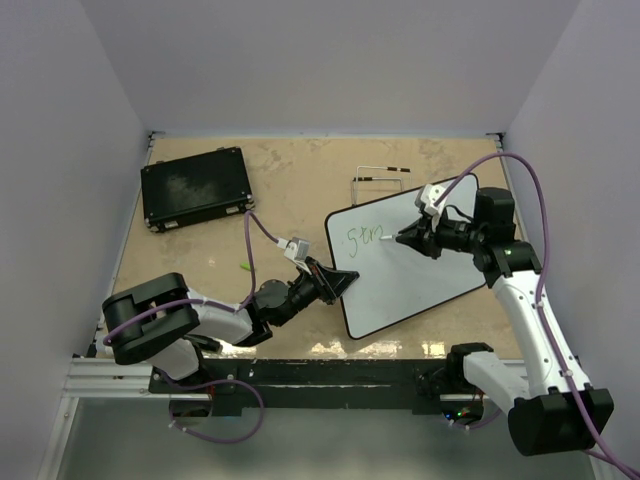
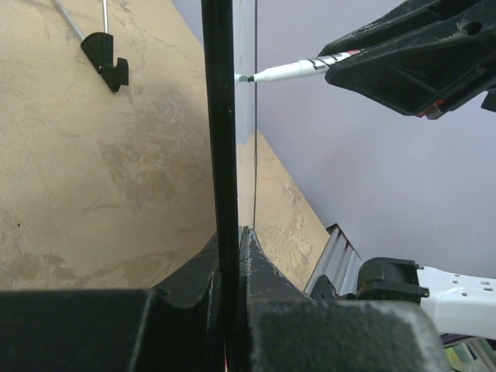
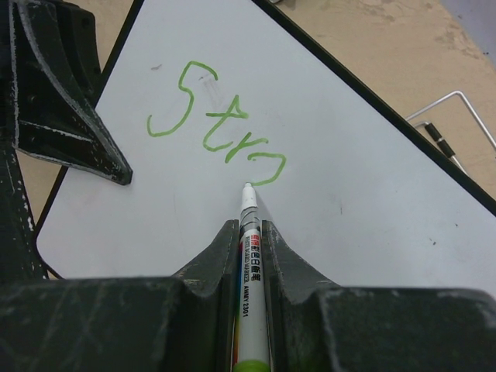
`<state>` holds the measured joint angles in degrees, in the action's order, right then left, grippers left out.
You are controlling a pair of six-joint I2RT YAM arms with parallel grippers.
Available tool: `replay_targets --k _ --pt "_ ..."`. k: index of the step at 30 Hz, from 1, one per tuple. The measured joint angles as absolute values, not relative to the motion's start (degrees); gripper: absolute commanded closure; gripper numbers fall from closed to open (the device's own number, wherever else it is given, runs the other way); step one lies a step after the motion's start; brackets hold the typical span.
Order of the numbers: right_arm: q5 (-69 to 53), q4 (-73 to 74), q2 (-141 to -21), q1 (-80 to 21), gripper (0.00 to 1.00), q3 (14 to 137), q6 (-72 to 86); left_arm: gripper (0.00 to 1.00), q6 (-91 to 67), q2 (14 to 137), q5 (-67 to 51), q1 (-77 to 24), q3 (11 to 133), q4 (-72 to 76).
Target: Write a sentence on the whiteboard
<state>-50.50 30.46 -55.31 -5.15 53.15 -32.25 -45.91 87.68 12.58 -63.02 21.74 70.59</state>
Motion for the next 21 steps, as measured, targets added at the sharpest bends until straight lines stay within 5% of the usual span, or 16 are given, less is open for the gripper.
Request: replay_targets --k 21 --pt "-52.9 27.0 -57.8 -5.1 1.00 55.2 -28.0 1.00 -45.6 88.3 12.2 -63.0 21.7 71.5"
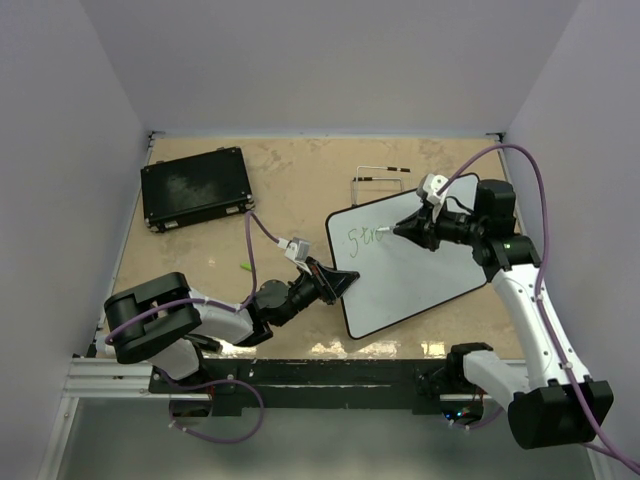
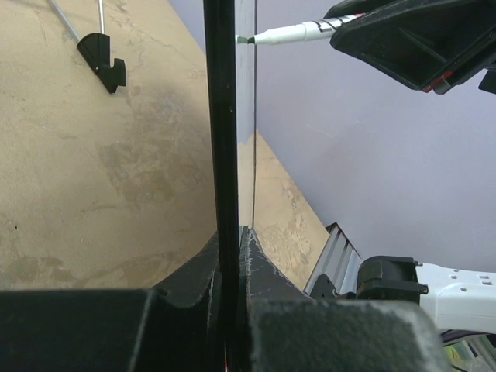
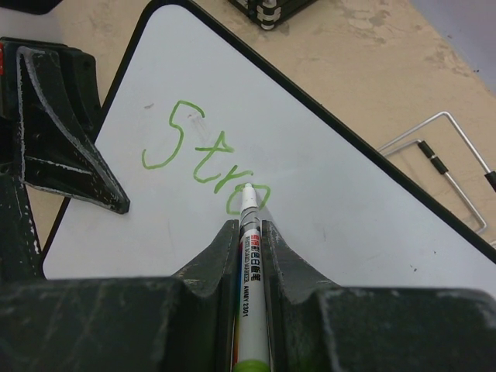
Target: Write a sentence on the whiteboard
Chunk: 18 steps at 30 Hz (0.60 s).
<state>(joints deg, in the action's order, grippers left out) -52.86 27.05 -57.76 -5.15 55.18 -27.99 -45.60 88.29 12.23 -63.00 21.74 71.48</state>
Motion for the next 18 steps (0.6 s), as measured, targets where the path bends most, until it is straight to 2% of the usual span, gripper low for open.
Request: replay_targets --k 18 --pt "-48.6 27.0 -54.4 -4.1 1.00 55.2 -27.6 1.00 -45.4 88.3 11.6 -62.7 21.6 71.9"
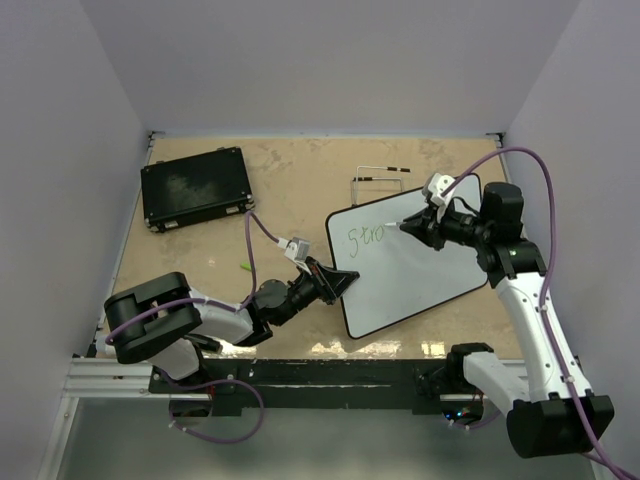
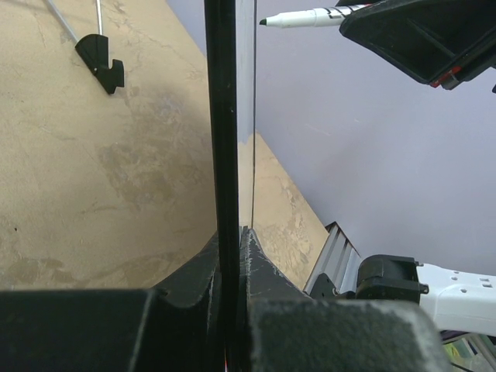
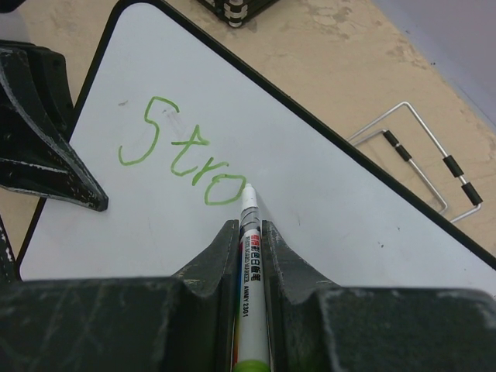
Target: Write a sentence on the whiteboard
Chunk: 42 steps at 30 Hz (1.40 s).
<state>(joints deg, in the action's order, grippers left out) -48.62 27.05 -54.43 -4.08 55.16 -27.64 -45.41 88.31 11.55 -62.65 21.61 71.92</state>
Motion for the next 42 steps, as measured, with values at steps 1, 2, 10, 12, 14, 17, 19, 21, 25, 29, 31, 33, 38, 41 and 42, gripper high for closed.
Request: replay_targets --k 1,2,10,12,14,17,19,21,25,29,31,33,38,41,42 --pt "-48.5 27.0 -54.7 -4.1 1.00 55.2 -27.6 1.00 -45.4 88.4 11.5 -62.6 21.6 72.0" --pt "-48.4 26.9 -55.0 -4.1 1.00 55.2 -27.5 1.00 -45.4 88.5 11.5 -62.6 21.6 72.2" --pt "-47.7 26.0 -56.2 -4.1 1.00 55.2 -27.0 1.00 -45.5 89.0 11.4 -62.6 21.4 72.8" --pt "-47.7 26.1 -56.2 -4.1 1.00 55.2 -27.0 1.00 -45.5 89.0 11.4 -62.6 21.4 72.8" --pt "-47.7 26.1 -56.2 -4.1 1.00 55.2 -27.1 1.00 -45.5 89.0 11.4 -62.6 21.4 72.8" --pt "-47.7 26.6 -56.2 -4.1 1.00 55.2 -28.0 1.00 -45.5 89.0 11.4 -62.6 21.4 72.8" --pt "-47.7 27.4 -56.2 -4.1 1.00 55.1 -28.8 1.00 -45.6 89.0 11.5 -62.5 21.4 72.8" --pt "-47.7 28.6 -56.2 -4.1 1.00 55.1 -29.9 1.00 -45.7 89.0 11.5 -62.5 21.4 72.8" --pt "-47.9 31.0 -56.2 -4.1 1.00 54.8 -31.8 1.00 -46.0 89.1 11.5 -62.4 21.3 72.7" --pt "-48.2 32.6 -55.7 -4.1 1.00 54.2 -32.7 1.00 -46.0 89.2 11.5 -62.4 21.3 72.8" --pt "-48.4 32.6 -55.7 -4.1 1.00 54.2 -32.6 1.00 -46.0 89.3 11.4 -62.3 21.3 72.9" --pt "-48.5 32.3 -55.7 -4.1 1.00 54.2 -32.1 1.00 -46.0 89.3 11.4 -62.3 21.3 73.0" --pt "-48.4 29.8 -55.9 -4.1 1.00 54.3 -29.6 1.00 -46.0 89.3 11.3 -62.3 21.3 73.0" --pt "-47.5 28.2 -56.2 -4.1 1.00 54.7 -28.4 1.00 -45.9 89.3 11.3 -62.3 21.3 73.0" --pt "-47.3 27.6 -56.3 -4.1 1.00 54.8 -28.0 1.00 -45.9 89.3 11.3 -62.3 21.3 73.0"
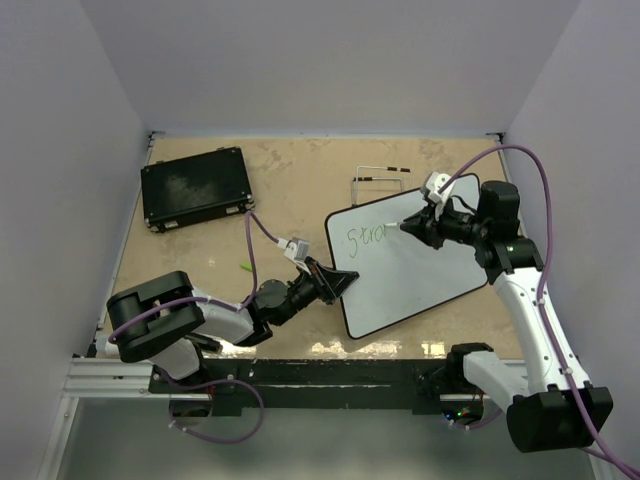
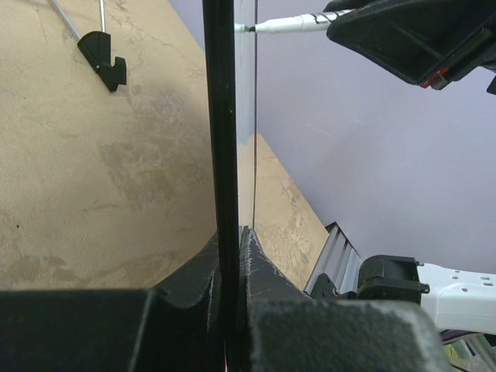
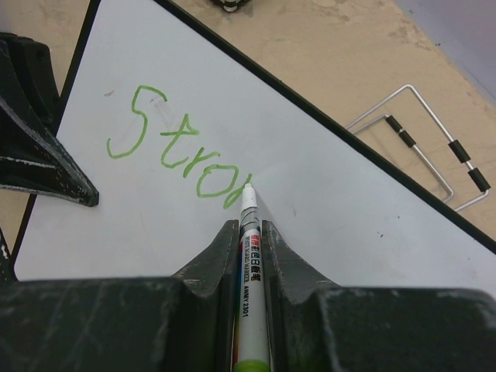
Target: Write a sentence on the whiteboard
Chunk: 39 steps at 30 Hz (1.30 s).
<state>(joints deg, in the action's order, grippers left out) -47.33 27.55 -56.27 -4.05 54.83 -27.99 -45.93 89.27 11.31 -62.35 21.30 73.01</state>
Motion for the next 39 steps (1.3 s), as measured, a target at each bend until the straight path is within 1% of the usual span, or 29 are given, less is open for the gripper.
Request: replay_targets --k 11,25,39 --pt "-45.5 25.3 -56.4 -4.0 1.00 55.1 -26.4 1.00 -46.0 89.3 11.3 -62.3 21.3 73.0" --pt "-45.5 32.7 -55.0 -4.0 1.00 54.8 -31.5 1.00 -45.9 89.3 11.2 -62.3 21.0 73.2" --pt "-47.6 32.4 -52.7 -0.3 1.00 57.4 -30.2 1.00 -45.9 89.3 11.1 -62.4 20.1 74.2"
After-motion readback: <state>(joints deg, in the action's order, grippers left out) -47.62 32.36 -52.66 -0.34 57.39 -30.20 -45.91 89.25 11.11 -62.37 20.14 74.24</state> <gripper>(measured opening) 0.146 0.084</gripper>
